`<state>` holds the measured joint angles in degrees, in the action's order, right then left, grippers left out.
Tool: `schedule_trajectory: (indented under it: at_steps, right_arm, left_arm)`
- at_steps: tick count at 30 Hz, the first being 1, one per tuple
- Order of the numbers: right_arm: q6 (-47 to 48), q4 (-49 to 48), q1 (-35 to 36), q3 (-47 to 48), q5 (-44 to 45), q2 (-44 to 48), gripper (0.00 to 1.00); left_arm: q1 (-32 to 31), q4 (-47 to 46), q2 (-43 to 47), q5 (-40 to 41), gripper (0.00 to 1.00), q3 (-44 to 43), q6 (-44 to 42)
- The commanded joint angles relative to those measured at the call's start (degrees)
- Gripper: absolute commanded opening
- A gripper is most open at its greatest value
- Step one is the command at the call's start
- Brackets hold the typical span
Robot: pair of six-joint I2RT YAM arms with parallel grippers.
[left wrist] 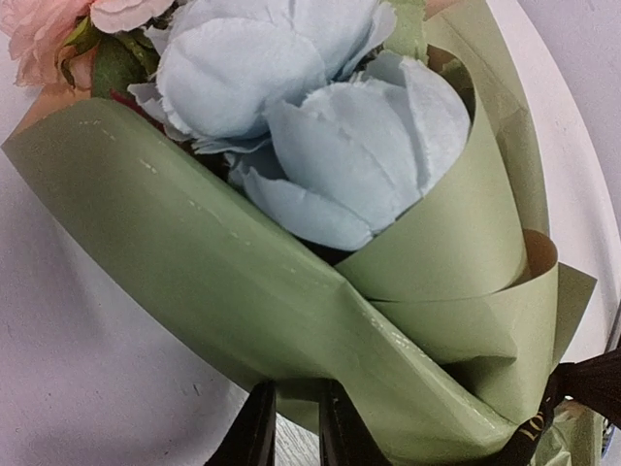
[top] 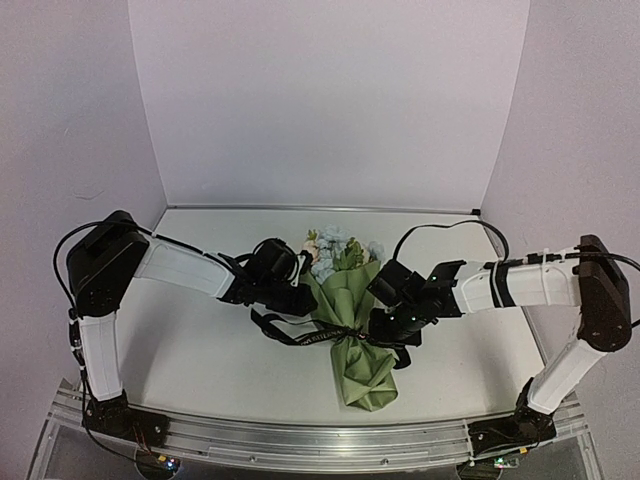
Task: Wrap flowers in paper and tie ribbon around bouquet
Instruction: Adjust the ribbon on the folded bouquet.
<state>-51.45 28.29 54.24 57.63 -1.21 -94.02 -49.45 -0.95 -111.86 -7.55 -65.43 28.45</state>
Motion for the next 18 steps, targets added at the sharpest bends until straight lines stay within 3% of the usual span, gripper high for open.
schedule_trajectory:
  at_steps: [1,4,7,13,18]
  right_arm:
    - [1.91,2.17,-0.32,2.33,0.03,1.46,0.0]
    - [1.97,2.67,-0.33,3.04,-0.83,1.11,0.0]
    - [1.91,2.86,-0.3,3.4,-1.15,0.94,0.0]
    - [1.72,2.92,-0.33,3.36,-1.56,0.95,0.0]
    - [1.88,3.0,-0.3,2.75,-1.38,1.48,0.0]
  left_arm:
    - [-0.03,-1.09,1.07,-0.46,0.31,-1.04,0.37]
    - [-0.03,-1.1,3.68,1.46,0.53,0.48,2.51]
    - [-0.13,-0.08,5.34,3.48,0.64,0.63,4.75]
    - [-1.29,-1.22,5.43,5.82,0.78,-0.5,6.97]
    - [-1.71,0.56,2.6,6.59,0.8,-3.16,7.39]
